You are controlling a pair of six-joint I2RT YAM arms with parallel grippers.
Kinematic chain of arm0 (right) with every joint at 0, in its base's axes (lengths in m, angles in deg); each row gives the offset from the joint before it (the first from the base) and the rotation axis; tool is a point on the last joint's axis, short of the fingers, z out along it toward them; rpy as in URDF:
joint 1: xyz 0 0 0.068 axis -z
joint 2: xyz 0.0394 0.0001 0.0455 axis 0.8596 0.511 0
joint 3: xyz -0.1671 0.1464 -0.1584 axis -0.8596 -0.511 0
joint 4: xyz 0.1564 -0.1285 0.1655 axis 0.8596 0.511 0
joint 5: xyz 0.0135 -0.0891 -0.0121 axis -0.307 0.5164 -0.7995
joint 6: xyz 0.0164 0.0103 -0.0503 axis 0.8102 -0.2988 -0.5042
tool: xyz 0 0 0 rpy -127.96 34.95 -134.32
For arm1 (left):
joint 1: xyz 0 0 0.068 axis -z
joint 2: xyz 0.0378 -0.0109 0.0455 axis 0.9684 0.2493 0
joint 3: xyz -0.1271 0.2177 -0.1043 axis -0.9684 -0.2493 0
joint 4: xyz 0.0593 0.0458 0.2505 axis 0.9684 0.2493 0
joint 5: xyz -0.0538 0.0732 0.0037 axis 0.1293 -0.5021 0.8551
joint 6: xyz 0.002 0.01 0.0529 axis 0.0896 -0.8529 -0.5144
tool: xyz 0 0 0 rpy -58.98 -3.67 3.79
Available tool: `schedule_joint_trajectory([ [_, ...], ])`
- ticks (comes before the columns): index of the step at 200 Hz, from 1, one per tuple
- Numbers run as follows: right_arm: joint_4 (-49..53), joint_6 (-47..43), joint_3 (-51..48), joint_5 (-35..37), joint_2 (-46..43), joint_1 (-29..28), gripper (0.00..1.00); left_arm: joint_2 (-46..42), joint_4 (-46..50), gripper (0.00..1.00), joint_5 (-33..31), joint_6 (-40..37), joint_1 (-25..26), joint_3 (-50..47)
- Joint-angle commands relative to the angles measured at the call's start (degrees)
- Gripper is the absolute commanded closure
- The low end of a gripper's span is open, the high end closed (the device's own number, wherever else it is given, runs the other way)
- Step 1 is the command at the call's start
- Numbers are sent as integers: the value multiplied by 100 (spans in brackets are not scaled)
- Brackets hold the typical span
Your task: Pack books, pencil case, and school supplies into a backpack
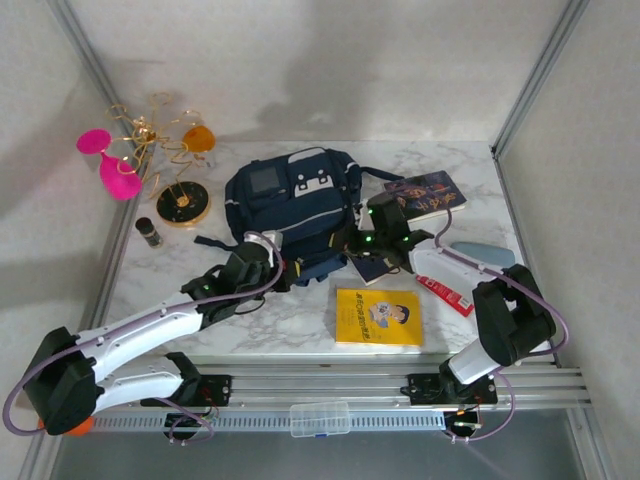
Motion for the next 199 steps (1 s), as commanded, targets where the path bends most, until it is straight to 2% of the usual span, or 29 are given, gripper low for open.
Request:
schedule_joint_trajectory([
  [1, 545, -1164, 477, 199, -305, 595, 100, -200, 914, 100, -752, 252, -435, -242],
  [21, 883, -1432, 706, 370, -371, 784, 100, -101, 960, 100, -752, 234, -766, -229],
  [44, 845, -1361, 737, -289, -479, 1150, 100, 7, 837, 100, -866, 222, -1149, -313],
  [66, 993, -1577, 805, -479, -465, 1157, 100, 167, 524, 100, -918, 153, -1505, -386],
  [79, 1199, -1748, 880, -442, -397, 1166, 100, 311, 344, 100, -727, 129, -1733, -409],
  [99, 1195, -1833, 887, -743, -333, 1176, 100, 468, -89, 100, -674, 41, -1913, -545],
  [137, 1362, -1960, 1096, -862, -304, 1308, 100, 925, -506, 100, -602, -26, -2415, -628],
  [153, 1397, -1918, 1075, -791, -335, 1379, 100, 719, -704, 100, -642, 70, -2497, -796],
  [174, 1551, -1798, 1135, -248, -166, 1420, 100, 272, -1339, 100, -365, 215, -2503, -1205],
  [199, 1434, -1640, 1180, -35, 75, 1233, 100, 521, -1475, 100, 94, 117, -2381, -1031],
])
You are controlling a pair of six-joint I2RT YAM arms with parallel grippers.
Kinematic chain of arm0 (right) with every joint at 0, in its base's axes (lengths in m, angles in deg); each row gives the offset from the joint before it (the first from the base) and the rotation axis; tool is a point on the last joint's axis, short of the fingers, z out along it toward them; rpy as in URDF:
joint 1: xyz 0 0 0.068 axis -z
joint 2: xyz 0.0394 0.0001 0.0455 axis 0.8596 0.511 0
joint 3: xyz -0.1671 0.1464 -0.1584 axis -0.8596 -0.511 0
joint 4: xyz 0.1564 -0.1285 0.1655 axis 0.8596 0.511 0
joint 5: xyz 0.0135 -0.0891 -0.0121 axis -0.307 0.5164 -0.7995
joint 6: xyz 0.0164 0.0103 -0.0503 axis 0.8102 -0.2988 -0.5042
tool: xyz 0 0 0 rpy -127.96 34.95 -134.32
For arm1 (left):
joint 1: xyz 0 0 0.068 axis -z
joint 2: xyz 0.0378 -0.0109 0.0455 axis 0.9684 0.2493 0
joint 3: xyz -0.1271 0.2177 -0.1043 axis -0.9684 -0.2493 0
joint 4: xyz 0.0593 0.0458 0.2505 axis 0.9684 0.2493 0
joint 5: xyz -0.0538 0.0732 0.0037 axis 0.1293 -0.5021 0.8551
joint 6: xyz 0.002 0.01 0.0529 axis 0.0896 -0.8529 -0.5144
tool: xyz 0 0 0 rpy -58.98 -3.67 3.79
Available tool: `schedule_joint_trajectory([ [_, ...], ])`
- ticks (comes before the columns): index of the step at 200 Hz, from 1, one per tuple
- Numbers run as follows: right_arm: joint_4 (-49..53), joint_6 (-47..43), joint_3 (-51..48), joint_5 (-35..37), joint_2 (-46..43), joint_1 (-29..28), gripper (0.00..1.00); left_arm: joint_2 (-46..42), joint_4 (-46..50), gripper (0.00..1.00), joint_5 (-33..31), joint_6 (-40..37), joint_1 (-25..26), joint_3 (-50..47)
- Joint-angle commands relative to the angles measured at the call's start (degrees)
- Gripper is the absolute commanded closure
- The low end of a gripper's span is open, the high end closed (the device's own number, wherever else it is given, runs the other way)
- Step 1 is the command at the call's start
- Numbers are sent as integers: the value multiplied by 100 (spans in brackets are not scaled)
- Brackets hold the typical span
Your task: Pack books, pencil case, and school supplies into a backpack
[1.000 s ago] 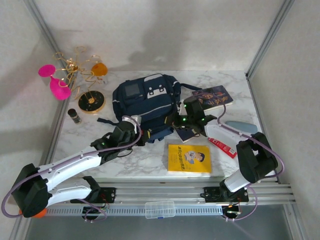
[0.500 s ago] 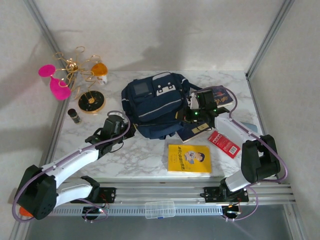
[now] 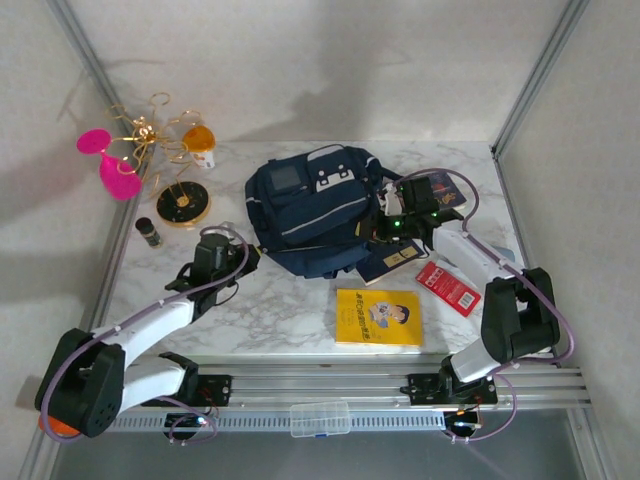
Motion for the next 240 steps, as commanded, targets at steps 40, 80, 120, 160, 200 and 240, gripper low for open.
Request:
schedule_joint_trajectory([
  [40, -215, -221, 577, 550, 122, 16, 100, 645, 208, 100, -1541, 224, -218, 4],
  [80, -395, -166, 312, -162, -65, 41, 100, 624, -779, 100, -1845, 464, -544, -404],
  [120, -499, -194, 98, -450, -97, 46, 100, 1302, -1512, 100, -1104, 340, -1044, 12],
  [160, -979, -74, -144, -605, 149, -42, 100, 1446, -1510, 100, -888, 318, -1064, 228],
  [200, -1341, -42, 260, -525, 848, -371, 100, 888, -983, 100, -1170, 144, -1065, 51],
  [240, -1729, 253, 663, -358, 1465, -509, 100, 732, -537, 100, -1256, -87, -1070, 190],
])
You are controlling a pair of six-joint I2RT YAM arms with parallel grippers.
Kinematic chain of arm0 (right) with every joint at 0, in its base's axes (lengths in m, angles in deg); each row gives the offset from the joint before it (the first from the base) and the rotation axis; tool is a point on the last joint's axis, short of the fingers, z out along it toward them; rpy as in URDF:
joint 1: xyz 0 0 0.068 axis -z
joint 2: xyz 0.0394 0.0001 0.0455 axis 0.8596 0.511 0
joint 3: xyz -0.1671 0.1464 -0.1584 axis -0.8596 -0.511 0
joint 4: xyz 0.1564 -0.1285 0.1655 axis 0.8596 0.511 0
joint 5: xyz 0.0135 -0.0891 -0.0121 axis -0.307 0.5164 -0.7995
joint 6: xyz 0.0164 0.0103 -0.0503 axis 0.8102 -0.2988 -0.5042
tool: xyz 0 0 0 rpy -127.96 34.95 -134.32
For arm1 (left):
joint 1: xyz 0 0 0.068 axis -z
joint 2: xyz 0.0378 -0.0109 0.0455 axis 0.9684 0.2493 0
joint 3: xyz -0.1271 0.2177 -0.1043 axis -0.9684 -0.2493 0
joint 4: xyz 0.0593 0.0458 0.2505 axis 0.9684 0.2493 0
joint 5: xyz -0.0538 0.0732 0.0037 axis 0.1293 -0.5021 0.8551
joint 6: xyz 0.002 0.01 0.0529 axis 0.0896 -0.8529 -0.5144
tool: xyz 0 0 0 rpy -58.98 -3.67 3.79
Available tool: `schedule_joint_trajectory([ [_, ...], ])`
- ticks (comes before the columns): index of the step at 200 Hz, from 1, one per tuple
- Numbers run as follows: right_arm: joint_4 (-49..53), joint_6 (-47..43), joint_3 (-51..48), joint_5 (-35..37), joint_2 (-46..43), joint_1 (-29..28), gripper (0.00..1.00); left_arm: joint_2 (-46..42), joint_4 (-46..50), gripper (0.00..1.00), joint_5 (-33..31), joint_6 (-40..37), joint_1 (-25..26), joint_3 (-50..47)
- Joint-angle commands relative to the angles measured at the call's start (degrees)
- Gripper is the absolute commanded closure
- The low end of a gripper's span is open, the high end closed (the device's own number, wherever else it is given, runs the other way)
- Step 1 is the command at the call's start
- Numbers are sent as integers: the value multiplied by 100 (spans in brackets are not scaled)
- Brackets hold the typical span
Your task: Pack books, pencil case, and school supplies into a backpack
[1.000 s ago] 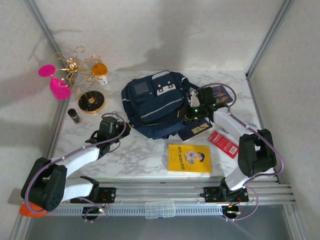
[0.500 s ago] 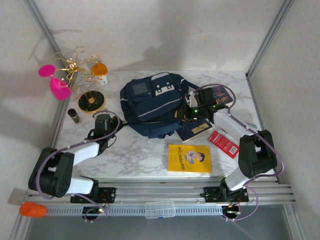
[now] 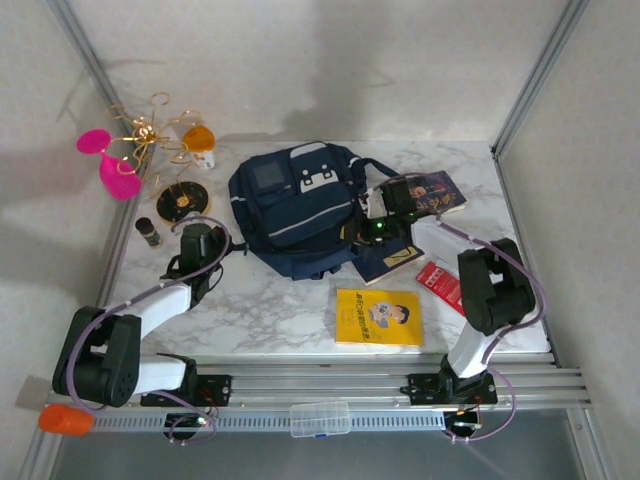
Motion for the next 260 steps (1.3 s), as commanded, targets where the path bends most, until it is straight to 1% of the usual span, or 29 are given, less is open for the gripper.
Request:
schedule_joint_trajectory([
  [1, -697, 110, 491, -85, 247, -117, 100, -51, 512, 100, -193, -256, -30, 116],
  [15, -611, 126, 591, 181, 402, -108, 99, 9, 535, 100, -102, -272, -24, 144],
  [30, -574, 121, 643, 318, 491, -107, 87, 134, 557, 100, 122, -299, -22, 191],
  [47, -658, 185, 601, 259, 526, -103, 78, 178, 736, 100, 254, -454, -12, 278],
  [56, -593, 139, 607, 279, 518, -105, 68, 136, 887, 100, 211, -484, -4, 291],
  [68, -471, 65, 609, 389, 483, -110, 56, 55, 998, 89, 287, -557, 6, 306],
  [87, -226, -55, 663, 502, 390, -78, 39, -123, 1193, 76, 363, -607, 56, 316],
  [110, 89, -159, 536, 788, 45, -29, 28, -379, 1400, 64, 515, -616, 127, 361],
  [136, 391, -190, 205, 1080, -484, 156, 15, -688, 1713, 56, 633, -591, 304, 390],
  [155, 530, -137, -38, 1126, -903, 325, 8, -880, 1809, 51, 683, -516, 538, 375],
  [170, 763, -115, -153, 1336, -1246, 411, 5, -986, 1945, 48, 705, -436, 749, 422],
  [183, 945, -82, -309, 1497, -1550, 473, 3, -1104, 1945, 47, 665, -308, 1031, 413],
  [210, 1279, 95, -793, 1842, -2152, 593, 2, -1177, 1947, 43, 658, -108, 1751, 477],
  [224, 1551, 193, -1029, 2139, -2399, 615, 2, -1149, 1924, 42, 517, 49, 2193, 499],
  [260, 2158, 692, -1709, 2892, -3092, 635, 1, -712, 1545, 41, 351, 446, 3378, 560],
])
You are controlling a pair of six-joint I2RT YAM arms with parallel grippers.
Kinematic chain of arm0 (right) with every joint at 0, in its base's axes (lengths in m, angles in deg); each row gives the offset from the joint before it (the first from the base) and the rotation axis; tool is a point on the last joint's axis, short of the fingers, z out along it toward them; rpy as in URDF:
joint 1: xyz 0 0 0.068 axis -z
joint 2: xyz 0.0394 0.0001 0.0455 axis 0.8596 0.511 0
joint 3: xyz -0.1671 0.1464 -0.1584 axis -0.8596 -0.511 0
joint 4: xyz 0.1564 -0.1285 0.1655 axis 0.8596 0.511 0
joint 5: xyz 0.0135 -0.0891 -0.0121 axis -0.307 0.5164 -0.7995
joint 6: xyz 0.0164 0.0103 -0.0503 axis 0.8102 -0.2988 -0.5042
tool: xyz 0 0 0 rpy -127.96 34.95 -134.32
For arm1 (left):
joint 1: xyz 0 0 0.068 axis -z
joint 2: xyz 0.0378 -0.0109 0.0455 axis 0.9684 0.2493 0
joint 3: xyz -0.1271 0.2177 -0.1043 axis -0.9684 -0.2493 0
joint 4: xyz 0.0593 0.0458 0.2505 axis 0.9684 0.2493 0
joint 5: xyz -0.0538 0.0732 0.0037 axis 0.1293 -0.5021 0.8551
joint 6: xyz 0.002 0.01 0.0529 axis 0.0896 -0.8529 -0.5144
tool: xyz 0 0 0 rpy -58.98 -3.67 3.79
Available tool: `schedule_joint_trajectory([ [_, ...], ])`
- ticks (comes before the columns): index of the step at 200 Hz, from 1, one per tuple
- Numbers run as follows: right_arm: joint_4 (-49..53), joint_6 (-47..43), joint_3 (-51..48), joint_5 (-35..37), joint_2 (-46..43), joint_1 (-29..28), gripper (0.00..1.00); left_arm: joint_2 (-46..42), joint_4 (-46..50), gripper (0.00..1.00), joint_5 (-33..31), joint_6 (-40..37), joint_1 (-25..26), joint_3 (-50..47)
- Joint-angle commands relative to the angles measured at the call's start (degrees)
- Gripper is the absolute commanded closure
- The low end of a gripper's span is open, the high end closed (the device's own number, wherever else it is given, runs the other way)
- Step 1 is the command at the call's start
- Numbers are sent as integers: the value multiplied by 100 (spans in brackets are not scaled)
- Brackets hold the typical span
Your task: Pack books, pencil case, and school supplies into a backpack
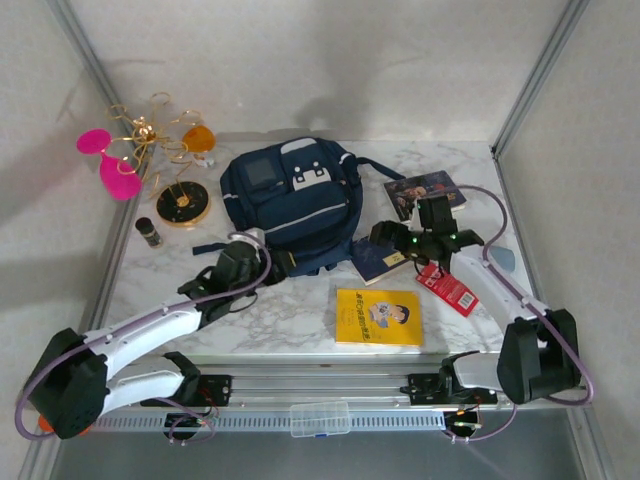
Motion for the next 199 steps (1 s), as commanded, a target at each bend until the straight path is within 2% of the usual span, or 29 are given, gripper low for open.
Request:
schedule_joint_trajectory([
  [1, 707, 465, -421, 742, -451, 34, 1, 280, -202, 41, -194, 393, 562, 195],
  [35, 957, 895, -1201, 1214, -1042, 34, 1, 735, -644, 41, -199, 757, 1406, 202],
  [79, 587, 1077, -1906, 1014, -1078, 25, 1, 1366, -981, 39, -133, 1060, 2082, 325],
  [132, -75, 1100, -1931, 588, -550, -180, 1, 1949, -1616, 38, 91, 1492, 2355, 177],
  [164, -469, 1178, -1660, 287, -159, -459, 1, 2034, -1815, 38, -21, 1688, 2587, 35],
  [199, -859, 1151, -1197, 160, 506, -826, 1, 1884, -1837, 38, -415, 2111, 2780, -312],
])
